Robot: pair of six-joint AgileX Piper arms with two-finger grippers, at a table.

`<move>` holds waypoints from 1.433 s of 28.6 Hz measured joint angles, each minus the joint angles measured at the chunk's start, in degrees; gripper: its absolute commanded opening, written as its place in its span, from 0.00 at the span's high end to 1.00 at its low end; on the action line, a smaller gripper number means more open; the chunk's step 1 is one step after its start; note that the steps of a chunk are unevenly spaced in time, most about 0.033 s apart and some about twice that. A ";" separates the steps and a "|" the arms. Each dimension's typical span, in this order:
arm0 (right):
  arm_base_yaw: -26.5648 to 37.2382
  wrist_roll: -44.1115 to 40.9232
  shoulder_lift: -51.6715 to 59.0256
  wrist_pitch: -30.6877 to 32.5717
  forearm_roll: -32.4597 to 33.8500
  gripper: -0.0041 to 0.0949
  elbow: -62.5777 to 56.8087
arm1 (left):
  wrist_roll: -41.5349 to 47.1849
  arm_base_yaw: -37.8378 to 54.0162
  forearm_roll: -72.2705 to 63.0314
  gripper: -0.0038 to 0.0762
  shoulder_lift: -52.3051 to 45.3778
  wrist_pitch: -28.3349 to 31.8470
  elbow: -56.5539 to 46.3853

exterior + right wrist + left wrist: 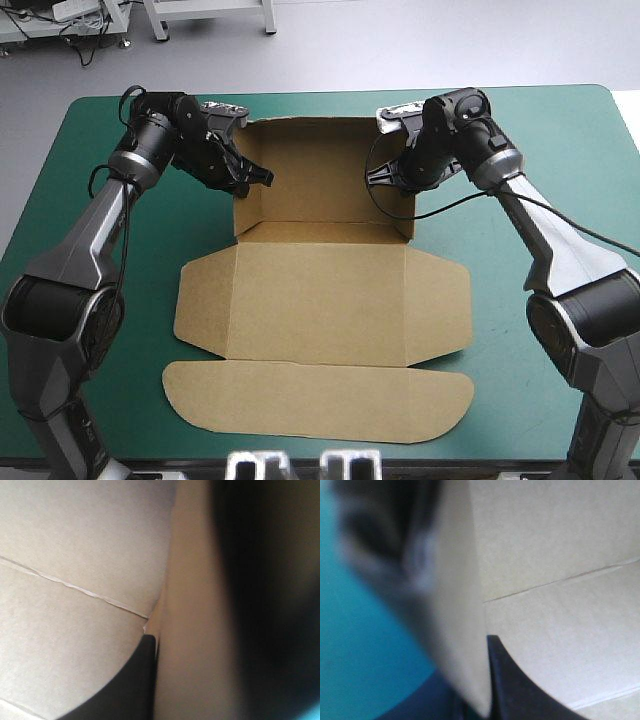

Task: Fold the box

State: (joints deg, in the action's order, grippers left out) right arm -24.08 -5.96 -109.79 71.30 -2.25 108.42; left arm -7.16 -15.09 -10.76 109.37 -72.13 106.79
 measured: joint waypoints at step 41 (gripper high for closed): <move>0.33 4.65 -9.05 -15.19 1.62 0.52 -0.48 | -5.93 -0.71 5.16 0.85 6.98 13.70 0.89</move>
State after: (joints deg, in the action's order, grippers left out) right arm -23.75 -1.31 -118.84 56.11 -0.64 107.94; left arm -13.09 -15.80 -5.60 116.35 -58.43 107.68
